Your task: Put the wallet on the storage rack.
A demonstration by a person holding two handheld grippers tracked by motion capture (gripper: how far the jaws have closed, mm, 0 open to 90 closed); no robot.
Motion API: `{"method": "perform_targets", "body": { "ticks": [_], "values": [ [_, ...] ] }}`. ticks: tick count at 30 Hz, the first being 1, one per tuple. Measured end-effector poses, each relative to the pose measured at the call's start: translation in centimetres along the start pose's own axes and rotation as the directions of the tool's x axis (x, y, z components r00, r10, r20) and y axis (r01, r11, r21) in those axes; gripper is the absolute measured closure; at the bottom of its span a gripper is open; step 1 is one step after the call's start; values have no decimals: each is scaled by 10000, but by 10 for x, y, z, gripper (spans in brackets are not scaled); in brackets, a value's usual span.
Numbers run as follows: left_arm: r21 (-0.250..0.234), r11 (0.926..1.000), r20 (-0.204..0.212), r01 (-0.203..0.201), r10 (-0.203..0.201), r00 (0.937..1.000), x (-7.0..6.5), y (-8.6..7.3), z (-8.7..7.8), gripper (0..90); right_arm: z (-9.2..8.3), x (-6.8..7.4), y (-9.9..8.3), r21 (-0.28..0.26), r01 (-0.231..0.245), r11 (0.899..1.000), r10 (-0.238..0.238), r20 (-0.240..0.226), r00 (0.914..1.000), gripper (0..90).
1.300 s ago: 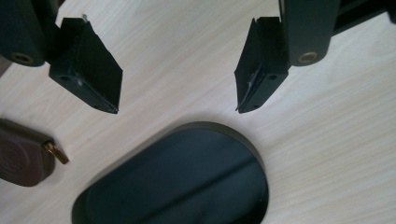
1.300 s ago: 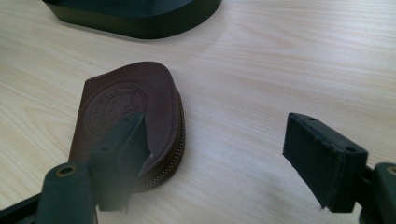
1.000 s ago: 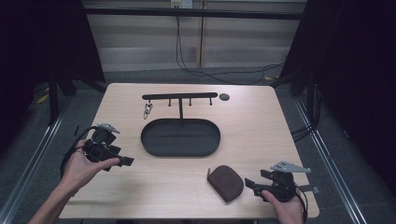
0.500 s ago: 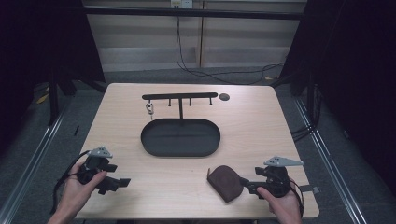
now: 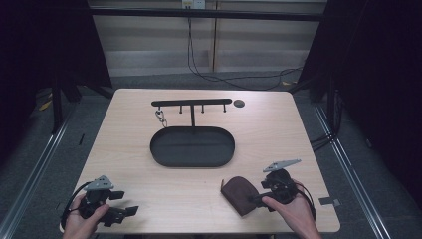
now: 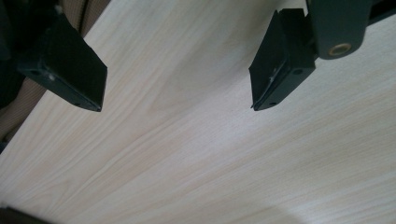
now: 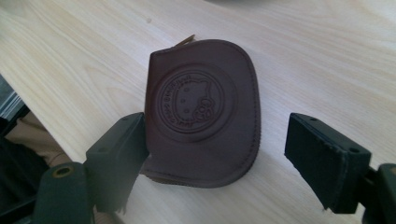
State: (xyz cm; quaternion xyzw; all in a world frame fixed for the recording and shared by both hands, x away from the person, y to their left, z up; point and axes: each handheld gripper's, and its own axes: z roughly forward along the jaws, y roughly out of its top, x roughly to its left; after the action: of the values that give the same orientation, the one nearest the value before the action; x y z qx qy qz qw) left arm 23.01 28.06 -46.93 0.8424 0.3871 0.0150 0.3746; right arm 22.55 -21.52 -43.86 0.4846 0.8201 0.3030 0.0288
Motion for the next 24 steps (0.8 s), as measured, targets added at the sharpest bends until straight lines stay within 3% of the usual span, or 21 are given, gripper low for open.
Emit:
{"method": "perform_targets", "body": {
  "ticks": [6,11,18,22,24],
  "values": [
    [-301,9991,-290,291,-299,9991,5,-3,4,211,8,2,14,853,351,9957,-351,-18,9994,197],
    [-255,9996,-271,114,-121,9996,4,-2,6,211,17,0,26,1636,124,9865,-94,-191,9998,211],
    [-94,9999,-110,96,-97,9999,5,-2,7,210,34,-8,41,2931,-44,9561,118,-234,9997,197],
    [-29,9999,-9,131,-131,9999,5,-2,8,210,45,-3,49,3723,65,9281,13,-208,9998,179],
    [-45,10000,23,76,-75,10000,5,-2,7,209,50,-1,53,3909,53,9204,41,-232,9997,174]
  ]
}}
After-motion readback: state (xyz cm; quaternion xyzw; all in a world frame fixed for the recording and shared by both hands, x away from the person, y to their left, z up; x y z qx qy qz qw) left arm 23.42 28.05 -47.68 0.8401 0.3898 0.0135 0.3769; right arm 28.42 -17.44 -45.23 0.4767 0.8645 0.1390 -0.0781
